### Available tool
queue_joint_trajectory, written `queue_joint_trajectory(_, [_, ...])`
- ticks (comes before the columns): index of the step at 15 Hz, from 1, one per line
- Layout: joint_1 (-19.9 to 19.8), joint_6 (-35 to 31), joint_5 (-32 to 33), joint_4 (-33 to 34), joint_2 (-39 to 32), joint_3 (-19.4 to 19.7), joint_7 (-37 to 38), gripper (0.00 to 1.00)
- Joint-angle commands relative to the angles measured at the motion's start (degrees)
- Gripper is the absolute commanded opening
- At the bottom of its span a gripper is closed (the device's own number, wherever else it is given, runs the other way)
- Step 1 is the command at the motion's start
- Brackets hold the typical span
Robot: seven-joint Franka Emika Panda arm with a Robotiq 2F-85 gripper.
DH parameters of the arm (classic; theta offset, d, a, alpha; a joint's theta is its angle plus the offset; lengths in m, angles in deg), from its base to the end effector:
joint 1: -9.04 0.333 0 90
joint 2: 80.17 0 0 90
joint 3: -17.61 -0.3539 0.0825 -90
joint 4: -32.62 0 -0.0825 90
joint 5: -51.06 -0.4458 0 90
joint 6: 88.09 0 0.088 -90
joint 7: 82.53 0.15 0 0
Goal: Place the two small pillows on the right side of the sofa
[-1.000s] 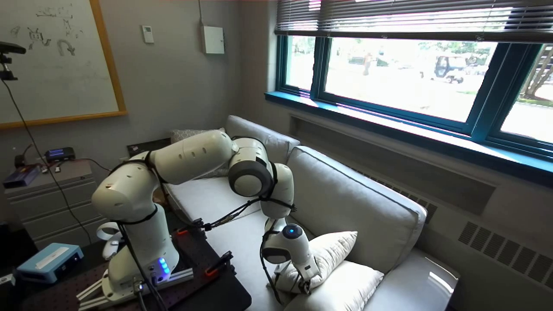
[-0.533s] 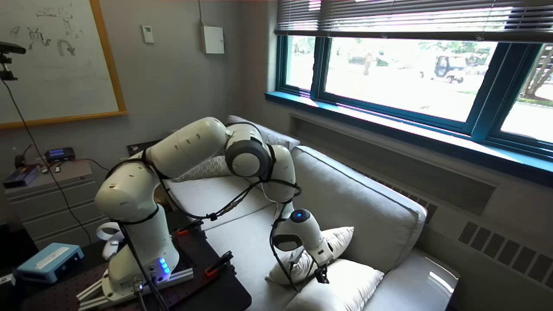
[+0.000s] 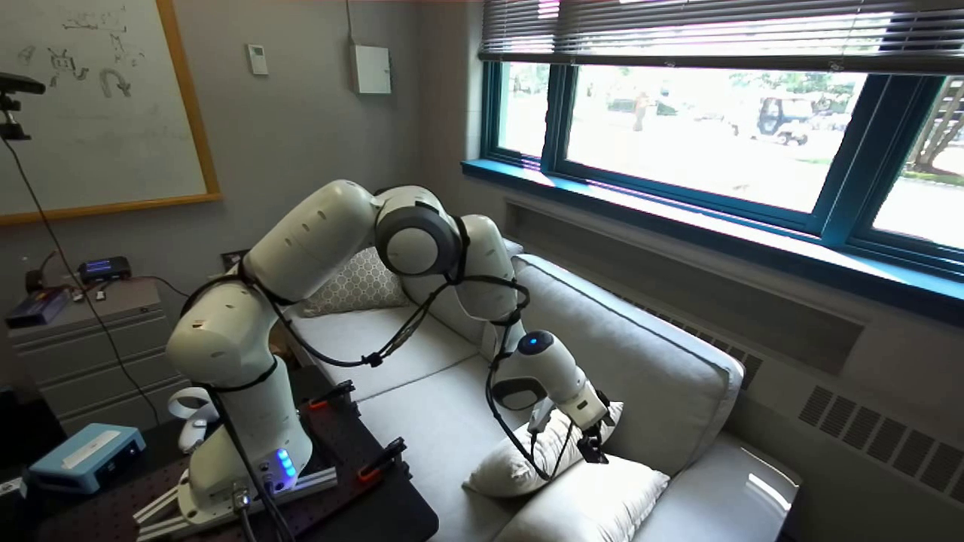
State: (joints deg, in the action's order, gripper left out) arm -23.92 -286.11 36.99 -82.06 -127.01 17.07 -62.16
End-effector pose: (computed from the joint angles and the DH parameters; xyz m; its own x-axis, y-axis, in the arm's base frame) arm 0.5657 -0.3969 0.0486 0.2454 -0.8191 0.5185 -0.8553 -0.4347 -0.2818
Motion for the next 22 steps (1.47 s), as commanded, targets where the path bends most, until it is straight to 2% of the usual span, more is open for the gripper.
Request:
queue_joint_trajectory(1, [-2.6, 0.0, 2.1, -4.3, 5.7, -4.8, -0.3, 1.00])
queue_joint_trajectory(3, [-4.6, 0.0, 4.5, -5.4, 7.8, -8.8, -0.3, 1.00])
queue_joint_trajectory(5, [-10.3, 0.0, 9.4, -6.7, 9.6, -16.6, 0.3, 1.00])
queue_joint_trajectory(9, [-26.2, 0.0, 21.9, -10.6, 10.8, -35.5, 2.2, 1.00])
queue_joint_trajectory(11, [-34.9, 0.1, 30.6, -12.5, 8.8, -44.7, 3.9, 1.00])
queue_joint_trajectory(14, [-47.9, -0.8, 40.8, -19.6, 4.4, -57.7, 0.5, 1.00])
queue_joint_trajectory(15, [-51.4, -0.6, 41.0, -22.5, 2.3, -61.6, -3.3, 1.00])
queue_joint_trajectory(18, [-56.0, -0.5, 43.1, -32.1, -0.5, -66.2, -9.6, 1.00])
queue_joint_trajectory(21, [-54.8, -0.1, 41.5, -40.3, 1.6, -66.3, -14.6, 1.00])
queue_joint_trajectory(22, [-54.4, 0.3, 42.4, -35.8, 0.4, -65.3, -11.4, 1.00])
